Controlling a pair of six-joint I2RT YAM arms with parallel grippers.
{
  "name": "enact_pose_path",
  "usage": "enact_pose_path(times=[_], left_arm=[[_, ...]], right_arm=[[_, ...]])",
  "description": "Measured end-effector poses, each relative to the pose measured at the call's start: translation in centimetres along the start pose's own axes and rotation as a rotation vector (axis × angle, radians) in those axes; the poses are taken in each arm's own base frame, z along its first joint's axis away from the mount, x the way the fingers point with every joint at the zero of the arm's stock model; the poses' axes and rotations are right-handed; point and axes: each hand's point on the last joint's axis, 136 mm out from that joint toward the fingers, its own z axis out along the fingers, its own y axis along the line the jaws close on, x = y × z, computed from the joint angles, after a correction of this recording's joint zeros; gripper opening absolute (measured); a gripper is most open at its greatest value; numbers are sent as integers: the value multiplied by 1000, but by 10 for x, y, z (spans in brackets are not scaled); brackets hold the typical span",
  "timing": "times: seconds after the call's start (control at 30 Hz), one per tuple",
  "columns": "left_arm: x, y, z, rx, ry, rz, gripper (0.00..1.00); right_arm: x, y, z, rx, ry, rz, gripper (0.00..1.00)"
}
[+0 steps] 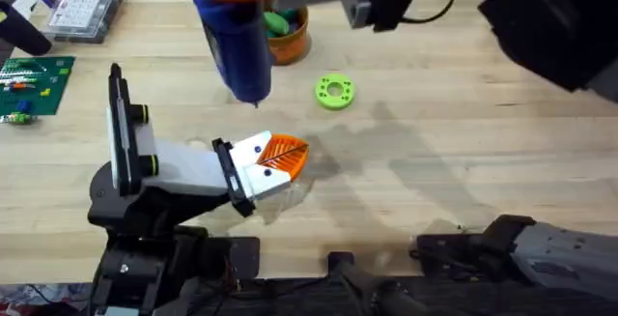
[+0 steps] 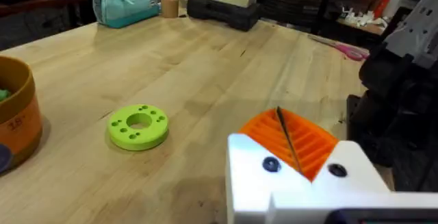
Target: Pick up the gripper from the table and insert it into the empty holder that is missing its gripper. Then pick up a screw, insert it into the mounting hole, and use the screwdriver to tighten it. Finally, clean up the table by picking up the vegetable and placing it into the bucket.
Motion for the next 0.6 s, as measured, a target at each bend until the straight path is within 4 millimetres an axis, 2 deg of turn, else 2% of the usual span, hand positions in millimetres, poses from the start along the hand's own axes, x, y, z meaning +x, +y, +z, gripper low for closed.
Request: enact_pose_path(times=[0.3, 0.33, 0.6], left_arm=[[0, 0, 0, 0, 0, 0, 4], [0, 0, 0, 0, 0, 0, 4], [0, 0, 0, 0, 0, 0, 4]], right_arm=[[20, 0, -1, 1, 21, 11, 26], [27, 1, -1, -4, 24, 6, 26], [36, 7, 3, -23, 22, -1, 26]])
